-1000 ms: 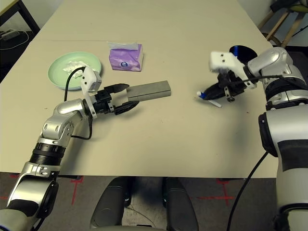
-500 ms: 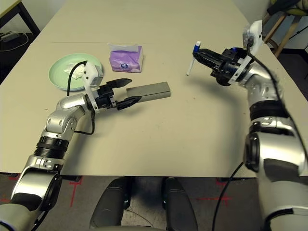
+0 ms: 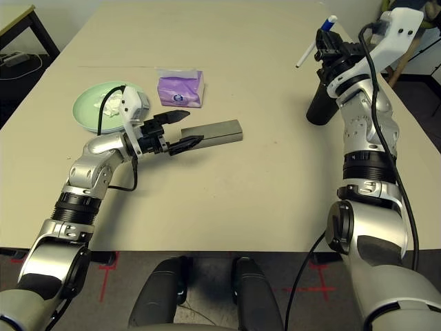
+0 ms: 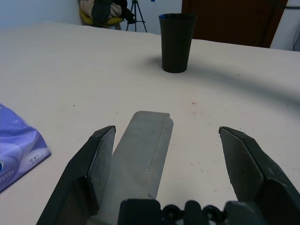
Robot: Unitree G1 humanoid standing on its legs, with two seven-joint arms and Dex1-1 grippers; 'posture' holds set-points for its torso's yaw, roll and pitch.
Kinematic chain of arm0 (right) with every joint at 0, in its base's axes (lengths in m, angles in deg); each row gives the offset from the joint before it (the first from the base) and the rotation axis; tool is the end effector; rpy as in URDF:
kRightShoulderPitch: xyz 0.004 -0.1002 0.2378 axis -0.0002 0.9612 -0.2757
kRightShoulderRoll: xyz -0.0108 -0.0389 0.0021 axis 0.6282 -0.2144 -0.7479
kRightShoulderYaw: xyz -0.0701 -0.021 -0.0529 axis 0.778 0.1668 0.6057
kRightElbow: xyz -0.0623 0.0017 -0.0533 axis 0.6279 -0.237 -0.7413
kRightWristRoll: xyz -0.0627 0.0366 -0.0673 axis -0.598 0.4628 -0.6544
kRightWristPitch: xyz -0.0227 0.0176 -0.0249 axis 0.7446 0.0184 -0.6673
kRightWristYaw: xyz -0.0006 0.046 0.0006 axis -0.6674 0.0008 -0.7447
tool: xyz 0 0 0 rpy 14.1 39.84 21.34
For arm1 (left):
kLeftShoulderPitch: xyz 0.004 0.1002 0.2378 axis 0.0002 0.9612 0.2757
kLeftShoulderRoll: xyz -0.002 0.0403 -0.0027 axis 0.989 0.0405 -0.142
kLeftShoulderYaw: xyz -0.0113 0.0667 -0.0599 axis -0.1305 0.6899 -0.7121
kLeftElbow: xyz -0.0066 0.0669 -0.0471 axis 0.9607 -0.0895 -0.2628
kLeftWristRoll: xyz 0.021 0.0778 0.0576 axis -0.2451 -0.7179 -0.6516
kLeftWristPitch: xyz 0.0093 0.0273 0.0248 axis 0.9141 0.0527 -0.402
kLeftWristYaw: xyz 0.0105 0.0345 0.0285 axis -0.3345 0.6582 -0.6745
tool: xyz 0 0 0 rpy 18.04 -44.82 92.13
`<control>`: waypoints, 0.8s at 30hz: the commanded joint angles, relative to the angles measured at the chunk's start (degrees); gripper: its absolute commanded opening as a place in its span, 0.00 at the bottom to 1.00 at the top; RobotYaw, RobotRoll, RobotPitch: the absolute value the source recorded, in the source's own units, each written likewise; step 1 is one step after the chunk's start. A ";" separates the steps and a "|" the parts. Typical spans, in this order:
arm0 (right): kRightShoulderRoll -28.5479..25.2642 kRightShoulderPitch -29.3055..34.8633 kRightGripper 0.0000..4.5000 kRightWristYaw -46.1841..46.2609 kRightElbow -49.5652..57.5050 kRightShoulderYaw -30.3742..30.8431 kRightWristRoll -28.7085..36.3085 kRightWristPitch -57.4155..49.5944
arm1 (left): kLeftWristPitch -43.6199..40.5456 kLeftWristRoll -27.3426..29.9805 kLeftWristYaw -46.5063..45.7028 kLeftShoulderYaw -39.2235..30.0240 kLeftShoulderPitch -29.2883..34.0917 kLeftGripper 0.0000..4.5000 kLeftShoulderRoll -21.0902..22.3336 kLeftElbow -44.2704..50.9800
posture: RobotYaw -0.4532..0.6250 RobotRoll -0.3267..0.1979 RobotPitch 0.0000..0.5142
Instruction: Organize and tidy the items on the table.
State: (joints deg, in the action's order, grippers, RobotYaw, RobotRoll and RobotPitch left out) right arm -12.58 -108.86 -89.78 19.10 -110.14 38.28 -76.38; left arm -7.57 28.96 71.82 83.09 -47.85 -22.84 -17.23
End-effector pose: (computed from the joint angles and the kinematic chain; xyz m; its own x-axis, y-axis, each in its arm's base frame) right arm 0.3191 -0.2594 0.2581 0.9318 0.0087 0.3630 -0.0781 0.9811 0.1770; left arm 0.3078 0.1741 0.1753 0.4591 -0.8883 0.0125 0.8684 0.4517 0.2046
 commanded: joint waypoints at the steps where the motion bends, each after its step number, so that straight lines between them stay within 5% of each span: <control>1: -1.24 -1.06 0.09 5.46 -1.11 -0.77 -1.50 -3.60 | 0.70 -0.72 0.69 0.63 -0.34 1.00 -0.01 -1.26 | 0.52 0.62 0.17; 24: -2.11 -1.47 0.09 12.71 -3.98 0.35 -4.52 -8.21 | 0.91 -0.88 0.81 0.40 -0.60 1.00 0.24 -1.31 | 0.53 0.62 0.18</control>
State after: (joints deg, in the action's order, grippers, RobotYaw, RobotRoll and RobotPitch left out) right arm -13.88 -110.10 -76.91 15.76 -109.83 34.34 -84.00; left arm -6.89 28.57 72.24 83.08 -47.99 -22.77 -18.60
